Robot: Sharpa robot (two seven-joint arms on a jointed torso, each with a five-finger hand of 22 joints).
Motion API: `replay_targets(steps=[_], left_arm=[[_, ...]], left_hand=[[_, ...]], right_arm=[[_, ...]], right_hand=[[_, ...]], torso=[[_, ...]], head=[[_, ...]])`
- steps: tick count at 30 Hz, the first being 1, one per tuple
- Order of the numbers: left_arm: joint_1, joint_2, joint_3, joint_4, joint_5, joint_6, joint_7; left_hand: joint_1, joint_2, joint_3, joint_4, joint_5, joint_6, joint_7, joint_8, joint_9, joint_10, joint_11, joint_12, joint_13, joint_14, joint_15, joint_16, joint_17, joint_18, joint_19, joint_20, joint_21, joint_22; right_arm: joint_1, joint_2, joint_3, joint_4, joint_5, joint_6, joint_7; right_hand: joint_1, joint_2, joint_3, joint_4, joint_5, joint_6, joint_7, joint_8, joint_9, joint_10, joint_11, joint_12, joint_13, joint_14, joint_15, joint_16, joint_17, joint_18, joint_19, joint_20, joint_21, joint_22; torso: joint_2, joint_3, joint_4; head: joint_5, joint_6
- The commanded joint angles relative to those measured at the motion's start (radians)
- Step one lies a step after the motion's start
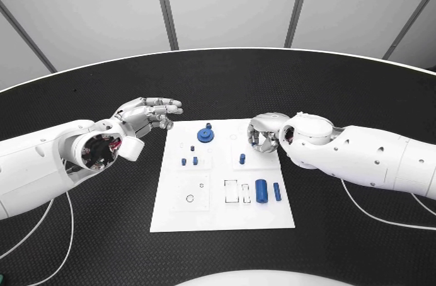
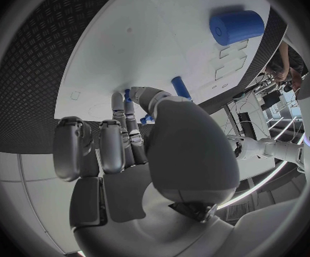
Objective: Assemble the parts on the task board
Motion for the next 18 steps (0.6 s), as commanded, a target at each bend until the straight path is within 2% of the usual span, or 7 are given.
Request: replay_targets(steps=[1,13,15,16,18], left_arm=[[0.000,0.000,0.000,0.001,0.000,0.001,-0.001],[0.000,-0.002,0.000,0.001,0.000,-0.001,-0.002],[0.000,-0.002,0.000,0.001,0.000,-0.002,-0.002],[0.000,-0.002,0.000,0.001,0.000,-0.002,-0.002],[0.000,-0.001,0.000,0.001,0.000,-0.003,-0.002]], left_hand=[[0.001,0.007,-0.008,-0.001,0.005,0.001,0.002,0.004,0.001,-0.001,0.001,0.005,0.001,-0.002,-0.005,-0.005,-0.001,0.015,-0.003,-0.006,-0.005,-0.001],[0.002,0.007,-0.008,-0.001,0.005,0.000,0.002,0.004,0.001,-0.002,0.001,0.005,0.001,-0.002,-0.005,-0.006,-0.001,0.015,-0.003,-0.006,-0.005,-0.002],[0.002,0.007,-0.008,-0.001,0.005,0.000,0.002,0.004,0.001,-0.002,0.001,0.005,0.001,-0.002,-0.005,-0.006,-0.001,0.015,-0.003,-0.006,-0.005,-0.002],[0.002,0.007,-0.008,-0.001,0.005,0.000,0.002,0.004,0.001,-0.002,0.001,0.005,0.001,-0.002,-0.005,-0.006,-0.001,0.015,-0.003,-0.006,-0.005,-0.002],[0.002,0.007,-0.008,-0.001,0.005,0.000,0.002,0.004,0.001,-0.002,0.001,0.005,0.001,-0.002,-0.005,-0.006,-0.001,0.015,-0.003,-0.006,-0.005,-0.002]], right_arm=[[-0.003,0.004,-0.001,-0.001,0.000,0.003,0.001],[-0.009,0.009,-0.003,-0.003,0.000,0.005,-0.005],[-0.010,0.010,-0.003,-0.003,0.000,0.004,-0.011],[-0.010,0.010,-0.003,-0.002,-0.004,0.002,-0.013],[-0.011,0.009,-0.003,-0.001,-0.018,-0.005,-0.018]], right_hand=[[0.004,0.009,0.001,-0.007,0.000,0.010,-0.001,0.004,0.002,0.009,-0.004,-0.007,-0.004,0.044,-0.007,0.004,0.001,0.003,0.051,-0.001,0.008,0.189],[0.006,0.018,0.003,-0.019,-0.003,0.025,-0.007,0.011,0.007,0.028,-0.010,-0.007,-0.008,0.045,-0.013,0.006,0.004,-0.001,0.057,-0.005,0.025,0.199],[0.013,0.030,0.008,-0.031,-0.003,0.037,-0.011,0.017,0.012,0.040,-0.015,-0.009,-0.011,0.044,-0.017,0.005,0.003,-0.002,0.059,-0.009,0.030,0.201],[0.023,0.041,0.016,-0.044,-0.024,0.045,-0.013,0.021,0.015,0.049,-0.017,-0.010,-0.013,0.045,-0.020,0.005,0.003,-0.002,0.059,-0.011,0.031,0.202],[0.027,0.050,0.024,-0.052,-0.031,0.050,-0.014,0.024,0.018,0.057,-0.019,-0.012,-0.015,0.045,-0.021,0.005,0.005,-0.003,0.060,-0.013,0.033,0.204]], torso=[[0.000,0.0001,-0.0004],[-0.001,-0.0006,-0.0009],[-0.001,-0.0004,-0.0007],[-0.001,-0.0005,-0.0007],[-0.002,-0.0006,-0.0009]], head=[[0.002,-0.002],[0.003,-0.006],[0.003,-0.005],[0.002,-0.005],[0.001,-0.005]])
